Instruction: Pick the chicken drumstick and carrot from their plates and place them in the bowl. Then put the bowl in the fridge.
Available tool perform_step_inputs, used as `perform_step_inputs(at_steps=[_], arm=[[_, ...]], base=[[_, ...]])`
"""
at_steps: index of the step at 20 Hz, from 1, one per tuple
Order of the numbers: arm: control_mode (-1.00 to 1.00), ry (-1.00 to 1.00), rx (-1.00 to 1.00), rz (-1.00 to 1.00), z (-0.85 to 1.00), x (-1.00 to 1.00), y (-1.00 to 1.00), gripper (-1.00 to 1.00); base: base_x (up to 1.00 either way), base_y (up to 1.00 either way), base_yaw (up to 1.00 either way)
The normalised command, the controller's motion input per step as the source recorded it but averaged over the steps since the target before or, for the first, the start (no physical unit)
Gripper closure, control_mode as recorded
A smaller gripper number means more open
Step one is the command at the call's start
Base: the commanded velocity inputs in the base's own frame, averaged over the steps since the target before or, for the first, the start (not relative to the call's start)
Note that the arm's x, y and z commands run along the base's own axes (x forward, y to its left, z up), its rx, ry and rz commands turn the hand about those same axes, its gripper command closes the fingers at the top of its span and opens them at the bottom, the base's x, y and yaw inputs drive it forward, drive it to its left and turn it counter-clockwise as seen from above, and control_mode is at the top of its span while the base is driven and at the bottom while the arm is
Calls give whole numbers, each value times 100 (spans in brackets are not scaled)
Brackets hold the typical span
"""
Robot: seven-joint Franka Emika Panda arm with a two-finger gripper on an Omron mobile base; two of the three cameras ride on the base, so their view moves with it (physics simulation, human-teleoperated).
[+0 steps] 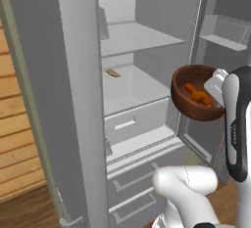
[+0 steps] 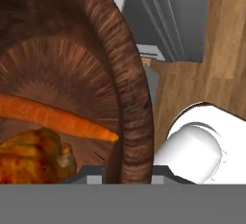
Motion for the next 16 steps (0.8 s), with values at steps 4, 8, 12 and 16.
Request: perform_step_inputs(at_steps=[4,8,12,16], arm=[[100,0,0,0,0,0,0,100],[100,0,0,0,0,0,0,100],[100,0,0,0,0,0,0,100],[100,0,0,0,0,0,0,100]], base=[[19,3,65],[33,-22,44],[63,0,4],[80,26,0]])
